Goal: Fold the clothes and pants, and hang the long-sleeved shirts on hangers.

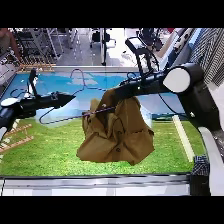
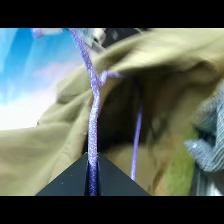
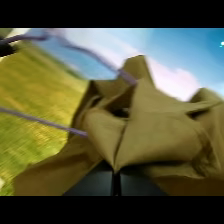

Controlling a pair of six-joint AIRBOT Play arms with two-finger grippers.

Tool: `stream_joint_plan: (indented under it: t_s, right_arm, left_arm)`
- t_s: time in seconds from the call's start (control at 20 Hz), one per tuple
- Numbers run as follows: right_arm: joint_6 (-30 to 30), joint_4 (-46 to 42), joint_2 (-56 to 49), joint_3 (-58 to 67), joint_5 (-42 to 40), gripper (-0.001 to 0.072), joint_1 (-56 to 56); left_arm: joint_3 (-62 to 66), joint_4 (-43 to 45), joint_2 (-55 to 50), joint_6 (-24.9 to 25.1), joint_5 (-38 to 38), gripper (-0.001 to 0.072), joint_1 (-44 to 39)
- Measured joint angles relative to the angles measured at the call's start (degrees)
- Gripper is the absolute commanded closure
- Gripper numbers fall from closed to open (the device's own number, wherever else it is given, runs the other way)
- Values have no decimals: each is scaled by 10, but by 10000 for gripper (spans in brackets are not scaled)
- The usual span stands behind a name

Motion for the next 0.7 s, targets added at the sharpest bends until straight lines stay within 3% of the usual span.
stream_joint_plan:
  t_s: [0.2, 0.3, 0.35, 0.45, 0.55, 0.7]
  right_arm:
    - [-16, 15, 28, -1, 78, 673, 57]
    - [-61, 19, 33, -2, 103, 399, 83]
    - [-83, 16, 35, -2, 110, 323, 92]
    - [-119, -26, 42, -3, 117, 226, 100]
    - [-146, -90, 58, -3, 117, 69, 99]
    - [-195, -196, 87, -3, 79, 15, 78]
  left_arm:
    - [0, -92, -1, 47, 7, 693, -20]
    - [0, -151, -4, 90, -26, 693, -24]
    - [0, -177, -6, 106, -46, 693, -25]
    - [0, -204, -13, 128, -91, 693, -25]
    - [0, -215, -20, 140, -123, 693, -24]
    - [0, -229, -25, 148, -151, 693, -24]
